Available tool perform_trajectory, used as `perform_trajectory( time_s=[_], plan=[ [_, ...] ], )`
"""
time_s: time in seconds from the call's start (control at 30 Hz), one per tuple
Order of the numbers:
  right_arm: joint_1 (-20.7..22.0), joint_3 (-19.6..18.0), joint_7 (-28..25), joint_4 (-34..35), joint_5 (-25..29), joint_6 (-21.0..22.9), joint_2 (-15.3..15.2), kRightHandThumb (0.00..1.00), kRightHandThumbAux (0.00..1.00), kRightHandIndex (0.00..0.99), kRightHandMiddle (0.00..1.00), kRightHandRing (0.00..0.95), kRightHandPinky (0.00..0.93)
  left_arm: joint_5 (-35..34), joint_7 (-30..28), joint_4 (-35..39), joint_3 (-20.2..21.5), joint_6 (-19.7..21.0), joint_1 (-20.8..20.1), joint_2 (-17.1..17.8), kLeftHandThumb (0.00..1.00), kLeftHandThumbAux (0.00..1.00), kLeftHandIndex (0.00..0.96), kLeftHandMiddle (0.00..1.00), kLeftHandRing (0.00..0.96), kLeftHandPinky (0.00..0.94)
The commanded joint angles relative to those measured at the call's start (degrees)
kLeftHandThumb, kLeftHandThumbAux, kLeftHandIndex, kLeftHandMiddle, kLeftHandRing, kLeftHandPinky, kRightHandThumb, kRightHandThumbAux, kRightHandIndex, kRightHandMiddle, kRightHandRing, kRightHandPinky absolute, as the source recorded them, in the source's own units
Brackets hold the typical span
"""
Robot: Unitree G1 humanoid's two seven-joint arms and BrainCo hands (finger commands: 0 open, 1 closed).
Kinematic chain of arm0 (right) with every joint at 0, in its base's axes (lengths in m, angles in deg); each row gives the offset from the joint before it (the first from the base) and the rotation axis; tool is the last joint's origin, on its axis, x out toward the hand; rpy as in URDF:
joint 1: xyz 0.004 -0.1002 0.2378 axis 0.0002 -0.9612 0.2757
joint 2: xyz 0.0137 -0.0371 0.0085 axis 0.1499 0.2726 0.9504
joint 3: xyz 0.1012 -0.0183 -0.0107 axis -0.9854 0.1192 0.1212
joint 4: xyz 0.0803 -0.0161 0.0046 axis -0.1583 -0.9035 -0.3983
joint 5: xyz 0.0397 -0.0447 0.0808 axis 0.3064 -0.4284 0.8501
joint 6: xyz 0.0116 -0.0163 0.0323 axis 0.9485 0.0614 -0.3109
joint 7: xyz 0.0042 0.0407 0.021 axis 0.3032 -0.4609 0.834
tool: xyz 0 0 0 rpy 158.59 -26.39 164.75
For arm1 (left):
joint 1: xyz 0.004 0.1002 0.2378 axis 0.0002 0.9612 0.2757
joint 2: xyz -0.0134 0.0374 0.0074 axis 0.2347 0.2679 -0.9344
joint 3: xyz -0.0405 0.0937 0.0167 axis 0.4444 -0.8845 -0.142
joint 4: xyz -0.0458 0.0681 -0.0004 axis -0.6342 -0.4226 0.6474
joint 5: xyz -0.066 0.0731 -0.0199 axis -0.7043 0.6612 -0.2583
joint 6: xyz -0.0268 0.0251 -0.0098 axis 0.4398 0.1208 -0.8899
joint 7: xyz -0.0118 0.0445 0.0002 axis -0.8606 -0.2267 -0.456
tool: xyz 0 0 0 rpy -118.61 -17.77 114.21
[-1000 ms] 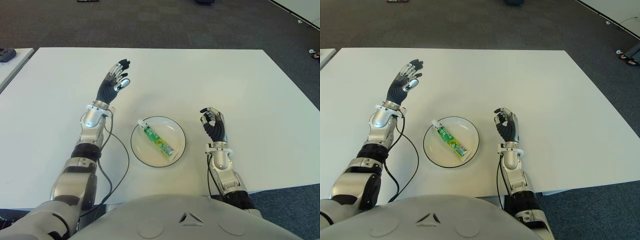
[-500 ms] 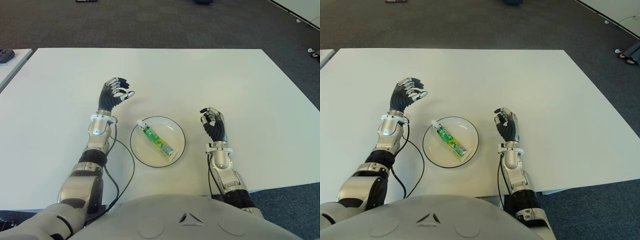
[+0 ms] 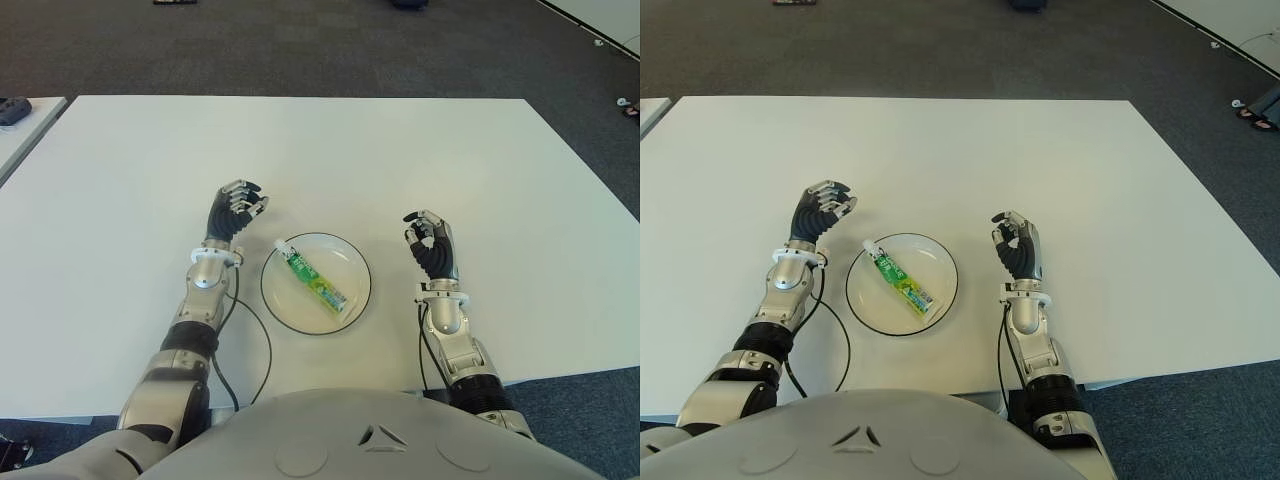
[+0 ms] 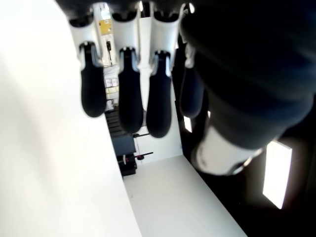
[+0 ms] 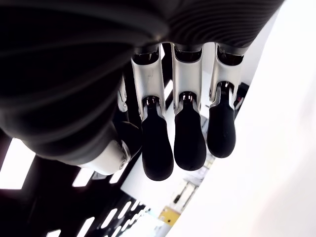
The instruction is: Put the toothpaste on the table into the plate.
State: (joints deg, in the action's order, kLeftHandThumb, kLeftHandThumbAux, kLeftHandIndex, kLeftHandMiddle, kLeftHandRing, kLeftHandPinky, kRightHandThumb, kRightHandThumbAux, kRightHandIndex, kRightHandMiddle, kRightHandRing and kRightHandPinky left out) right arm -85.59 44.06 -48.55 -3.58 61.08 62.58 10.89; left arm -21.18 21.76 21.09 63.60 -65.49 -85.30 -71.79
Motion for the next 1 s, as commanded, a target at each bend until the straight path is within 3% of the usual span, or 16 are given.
perform_trajectory(
  time_s=[0.03,0.37,0.87,1.0],
  plan=[
    [0.1,-0.1,-0.6,0.2,0.8,0.5,0.3,0.699,0.733,0.43,0.683,0.672,0.586,0.9,0.9,0.6,-0.6,-0.3,1.9,-0.5,0.693,0.721,0.434,0.582,0.565,0.55],
    [-0.4,-0.7,-2.2,1.3,3.3,-0.5,0.5,0.694,0.736,0.428,0.651,0.648,0.582,2.5,0.6,1.0,-2.1,-0.7,5.6,-0.1,0.7,0.719,0.434,0.593,0.585,0.568],
    [0.5,-1.0,0.5,-0.9,2.5,-2.2,0.9,0.696,0.734,0.428,0.6,0.593,0.526,3.8,2.2,1.6,-2.6,-1.3,9.3,-0.2,0.697,0.719,0.433,0.588,0.584,0.554],
    [0.3,-0.7,0.1,0.3,2.5,-1.9,1.1,0.696,0.734,0.428,0.608,0.602,0.567,3.7,3.2,1.1,-2.2,-1.6,9.6,-0.4,0.697,0.719,0.433,0.591,0.592,0.573]
  ],
)
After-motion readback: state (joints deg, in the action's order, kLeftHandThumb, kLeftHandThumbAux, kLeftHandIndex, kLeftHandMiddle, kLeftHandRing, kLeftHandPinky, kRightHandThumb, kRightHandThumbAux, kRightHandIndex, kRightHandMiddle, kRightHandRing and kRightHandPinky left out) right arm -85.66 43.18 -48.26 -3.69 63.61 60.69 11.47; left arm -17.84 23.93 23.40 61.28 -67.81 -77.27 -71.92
